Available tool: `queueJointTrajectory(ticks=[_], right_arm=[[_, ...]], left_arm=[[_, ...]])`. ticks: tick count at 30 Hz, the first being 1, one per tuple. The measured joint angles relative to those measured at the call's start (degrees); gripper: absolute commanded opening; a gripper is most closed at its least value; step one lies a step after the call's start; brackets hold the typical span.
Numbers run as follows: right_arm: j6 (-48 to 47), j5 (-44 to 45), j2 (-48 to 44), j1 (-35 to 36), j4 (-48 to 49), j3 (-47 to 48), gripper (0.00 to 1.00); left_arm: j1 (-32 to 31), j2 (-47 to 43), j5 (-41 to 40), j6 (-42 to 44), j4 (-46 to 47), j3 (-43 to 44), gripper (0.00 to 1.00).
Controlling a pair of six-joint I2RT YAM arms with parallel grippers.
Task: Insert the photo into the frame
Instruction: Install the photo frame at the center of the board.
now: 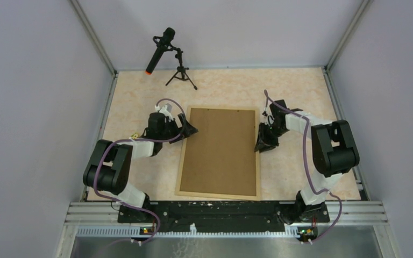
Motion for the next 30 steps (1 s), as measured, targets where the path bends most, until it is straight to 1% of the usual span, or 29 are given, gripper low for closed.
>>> queueJointTrajectory(ticks=[2, 8, 9, 11, 15, 20, 22, 25, 27, 30], right_arm=[[0.9, -0.5, 0.1, 0.0, 0.2, 0.0, 0.33], [2.3, -1.9, -0.7, 0.3, 0.6, 0.3, 0.53], [2.4, -2.0, -1.3, 0.5, 0.6, 0.4, 0.55], [2.4, -1.0, -2.2, 1.6, 0.6, 0.4, 0.56], [1.4, 4.4, -4.6, 3.5, -0.2, -0.2, 0.50], [0.3, 10.6, -9.2, 3.6, -2.8, -1.1, 0.46], [-0.1, 11.4, -10.7, 3.5, -3.1, -1.1, 0.43], [-0.7, 12.3, -11.5, 3.5, -3.7, -1.0, 0.32], [-1.1, 13.0, -11.5, 3.5, -4.4, -1.0, 0.30], [-1.4, 14.4, -11.5, 3.5, -5.4, -1.0, 0.30]], left_arm=[[0.0, 0.0, -0.5, 0.3, 0.2, 0.0, 0.98], [0.0, 0.0, -0.6, 0.3, 0.3, 0.0, 0.98], [0.0, 0.0, -0.6, 0.3, 0.3, 0.0, 0.98], [0.0, 0.0, -0.6, 0.3, 0.3, 0.0, 0.98], [-0.2, 0.0, 0.6, 0.0, 0.3, -0.2, 0.98], [-1.3, 0.0, 3.8, -1.1, 0.1, -0.6, 0.98], [-1.5, 0.0, 4.7, -1.3, 0.0, -0.7, 0.98], [-1.5, 0.0, 5.3, -1.5, -0.1, -0.7, 0.98], [-1.5, 0.0, 5.6, -1.5, -0.1, -0.8, 0.98], [-1.5, 0.0, 5.9, -1.5, -0.1, -0.8, 0.98]])
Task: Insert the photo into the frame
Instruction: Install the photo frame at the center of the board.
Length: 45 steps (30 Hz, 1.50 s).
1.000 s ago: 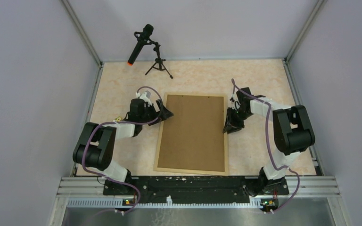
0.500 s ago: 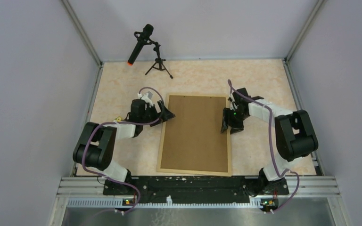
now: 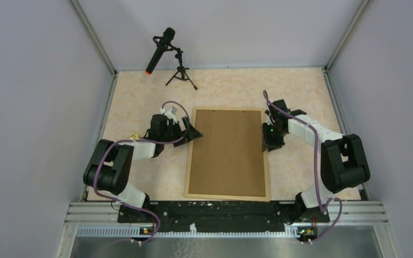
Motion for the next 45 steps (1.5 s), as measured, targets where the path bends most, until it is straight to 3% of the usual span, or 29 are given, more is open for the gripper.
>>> queueJointTrajectory(ticks=[13, 45], right_arm=[[-0.8, 4.2, 1.9, 0.0, -0.6, 0.0, 0.27], [-0.7, 2.6, 7.4, 0.0, -0.5, 2.9, 0.21]], left_arm=[[0.0, 0.0, 0.0, 0.0, 0.0, 0.0, 0.98], [0.0, 0.0, 0.1, 0.0, 0.0, 0.0, 0.98]])
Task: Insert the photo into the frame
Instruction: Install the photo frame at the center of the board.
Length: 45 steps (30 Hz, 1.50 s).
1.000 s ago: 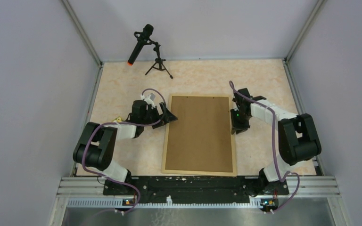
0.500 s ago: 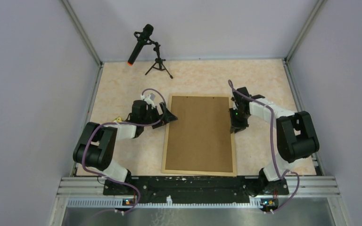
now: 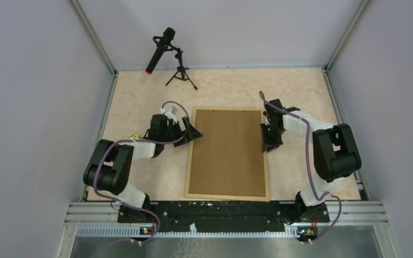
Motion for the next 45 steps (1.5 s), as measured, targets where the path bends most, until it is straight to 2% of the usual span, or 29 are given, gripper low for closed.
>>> queueJointTrajectory(ticks=[9, 12, 14, 17, 22, 27, 31, 35, 45], right_arm=[[2.9, -0.5, -1.1, -0.4, 3.2, -3.1, 0.24], [3.8, -0.7, -2.0, -0.3, 4.2, -3.7, 0.36], [4.2, -1.3, -2.6, -0.3, 4.7, -3.8, 0.50], [4.4, -2.2, -3.1, 0.1, 5.4, -3.7, 0.56], [4.0, -1.3, -7.5, -0.1, 3.2, -4.3, 0.51], [7.7, 2.4, -17.5, 0.9, -1.4, -10.2, 0.43], [11.8, 5.0, -18.5, 5.8, -5.4, -11.1, 0.39], [14.7, 6.4, -18.9, 7.5, -6.8, -13.6, 0.30], [17.3, 6.8, -21.5, 8.8, -8.5, -16.5, 0.28]], left_arm=[[0.0, 0.0, 0.0, 0.0, 0.0, 0.0, 0.98], [0.0, 0.0, 0.0, 0.0, 0.0, 0.0, 0.98], [0.0, 0.0, 0.0, 0.0, 0.0, 0.0, 0.98], [0.0, 0.0, 0.0, 0.0, 0.0, 0.0, 0.98], [0.0, 0.0, 0.0, 0.0, 0.0, 0.0, 0.98], [0.0, 0.0, 0.0, 0.0, 0.0, 0.0, 0.98], [0.0, 0.0, 0.0, 0.0, 0.0, 0.0, 0.98], [0.0, 0.0, 0.0, 0.0, 0.0, 0.0, 0.98], [0.0, 0.0, 0.0, 0.0, 0.0, 0.0, 0.98]])
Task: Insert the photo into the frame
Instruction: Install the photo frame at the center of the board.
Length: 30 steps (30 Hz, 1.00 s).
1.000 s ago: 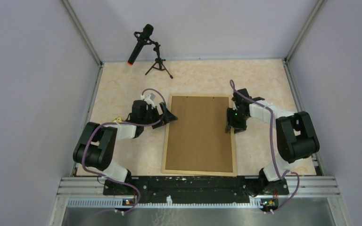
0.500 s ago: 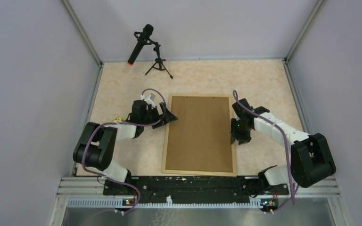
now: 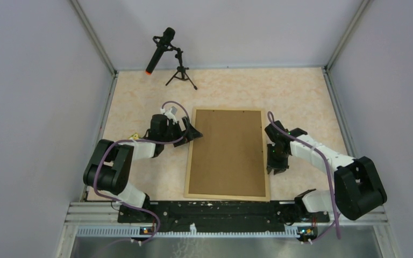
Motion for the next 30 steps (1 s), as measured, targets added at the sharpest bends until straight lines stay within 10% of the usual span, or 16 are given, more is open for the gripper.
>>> queueJointTrajectory(ticks=[30], right_arm=[[1.7, -0.8, 2.3, 3.0, 2.8, 0.1, 0.27]], left_arm=[[0.0, 0.0, 0.0, 0.0, 0.0, 0.0, 0.98]])
